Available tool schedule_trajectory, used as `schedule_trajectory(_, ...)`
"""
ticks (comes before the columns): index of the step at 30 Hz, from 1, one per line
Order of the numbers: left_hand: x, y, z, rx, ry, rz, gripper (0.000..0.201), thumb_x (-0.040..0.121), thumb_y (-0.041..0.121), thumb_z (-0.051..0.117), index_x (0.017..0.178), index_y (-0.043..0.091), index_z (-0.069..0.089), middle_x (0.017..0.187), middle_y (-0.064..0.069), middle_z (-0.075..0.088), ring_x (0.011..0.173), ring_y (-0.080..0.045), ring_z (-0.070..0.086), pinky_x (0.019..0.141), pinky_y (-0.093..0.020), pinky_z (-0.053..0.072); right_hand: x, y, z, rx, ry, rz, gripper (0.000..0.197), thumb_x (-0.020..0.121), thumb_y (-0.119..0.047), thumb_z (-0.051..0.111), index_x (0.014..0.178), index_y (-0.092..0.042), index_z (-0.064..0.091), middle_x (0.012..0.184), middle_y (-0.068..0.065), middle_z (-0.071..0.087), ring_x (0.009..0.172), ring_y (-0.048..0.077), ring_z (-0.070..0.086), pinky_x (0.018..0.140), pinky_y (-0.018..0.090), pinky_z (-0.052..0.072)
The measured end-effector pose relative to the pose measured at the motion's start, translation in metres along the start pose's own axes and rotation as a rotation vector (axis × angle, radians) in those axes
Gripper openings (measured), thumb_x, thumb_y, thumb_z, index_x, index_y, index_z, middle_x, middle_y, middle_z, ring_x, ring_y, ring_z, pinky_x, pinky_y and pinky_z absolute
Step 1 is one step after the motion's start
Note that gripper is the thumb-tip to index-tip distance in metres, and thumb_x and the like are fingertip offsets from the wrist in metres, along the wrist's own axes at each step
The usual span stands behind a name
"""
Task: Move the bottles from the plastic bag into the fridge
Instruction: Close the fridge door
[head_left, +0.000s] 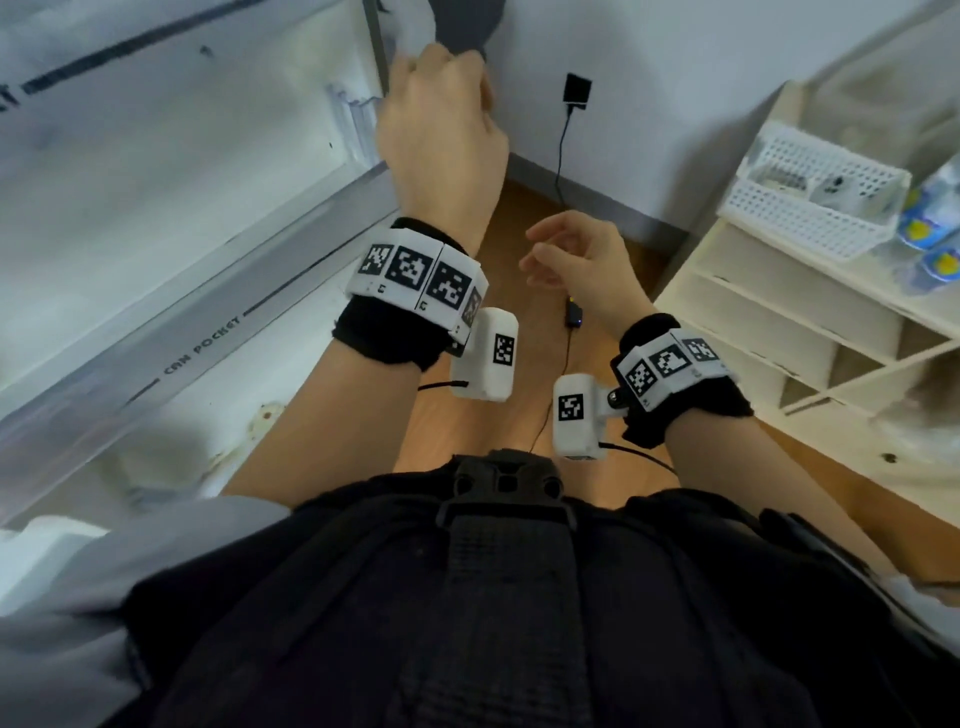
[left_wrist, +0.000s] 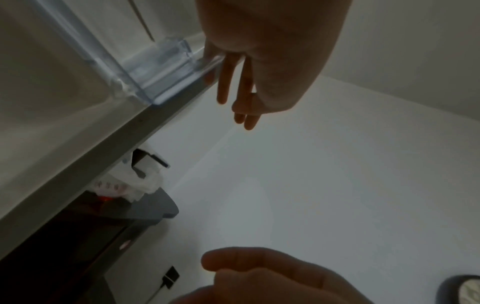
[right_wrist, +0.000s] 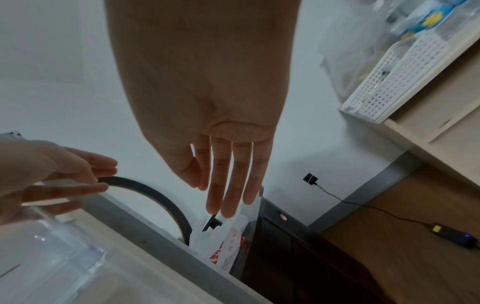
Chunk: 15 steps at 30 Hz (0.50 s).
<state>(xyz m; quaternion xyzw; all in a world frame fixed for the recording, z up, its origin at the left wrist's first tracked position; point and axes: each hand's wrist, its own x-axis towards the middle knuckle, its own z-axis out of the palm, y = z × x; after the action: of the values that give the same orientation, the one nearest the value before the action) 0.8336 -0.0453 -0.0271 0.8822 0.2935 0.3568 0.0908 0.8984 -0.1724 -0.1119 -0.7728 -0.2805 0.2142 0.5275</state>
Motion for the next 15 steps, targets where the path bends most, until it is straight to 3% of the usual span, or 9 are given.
schedule_trajectory(4, 0.003, 0.005, 0.001, 0.125, -0.015, -0.098, 0.031, 0.097, 0.009, 0.038, 0.111, 0.017, 0.064, 0.117, -0.002, 0.065, 0.108, -0.019, 0.060, 0.080, -0.021, 0.034, 0.026, -0.002, 0.001, -0.027, -0.110, -0.058, 0.014, 0.093, -0.012, 0.054, 0.106, -0.015, 0.059, 0.091, 0.004, 0.070, 0.078, 0.010, 0.070, 0.073, 0.019, 0.059)
schedule_trajectory(8, -0.001, 0.013, 0.004, 0.237, 0.023, -0.192, 0.035, 0.091, 0.006, 0.036, 0.105, 0.017, 0.066, 0.109, -0.005, 0.069, 0.103, -0.027, 0.062, 0.074, -0.027, 0.034, 0.046, 0.002, -0.005, -0.060, -0.257, -0.163, 0.017, 0.094, -0.009, 0.051, 0.110, -0.010, 0.058, 0.082, -0.005, 0.067, 0.068, 0.001, 0.066, 0.070, 0.018, 0.056)
schedule_trajectory(10, -0.006, 0.015, 0.005, 0.260, 0.086, -0.228, 0.038, 0.086, 0.005, 0.035, 0.097, 0.018, 0.069, 0.099, -0.006, 0.072, 0.095, -0.029, 0.064, 0.070, -0.029, 0.034, 0.051, 0.002, -0.010, -0.054, -0.343, -0.198, 0.019, 0.094, -0.006, 0.050, 0.111, -0.007, 0.058, 0.085, 0.002, 0.068, 0.069, 0.006, 0.066, 0.068, 0.020, 0.056)
schedule_trajectory(12, -0.015, 0.019, 0.007, 0.253, 0.188, -0.223, 0.041, 0.078, 0.004, 0.033, 0.080, 0.016, 0.072, 0.081, -0.005, 0.073, 0.077, -0.029, 0.067, 0.063, -0.027, 0.036, 0.052, 0.003, -0.018, -0.029, -0.416, -0.227, 0.019, 0.094, -0.005, 0.050, 0.111, -0.007, 0.058, 0.087, 0.008, 0.069, 0.068, 0.008, 0.067, 0.065, 0.018, 0.055)
schedule_trajectory(15, -0.036, 0.028, 0.004, 0.257, 0.270, -0.187, 0.037, 0.066, 0.003, 0.032, 0.058, 0.015, 0.066, 0.056, -0.001, 0.066, 0.048, -0.024, 0.059, 0.051, -0.022, 0.033, 0.049, 0.002, -0.028, 0.007, -0.509, -0.276, 0.019, 0.093, -0.006, 0.051, 0.110, -0.009, 0.059, 0.089, 0.005, 0.070, 0.073, 0.010, 0.069, 0.070, 0.022, 0.057)
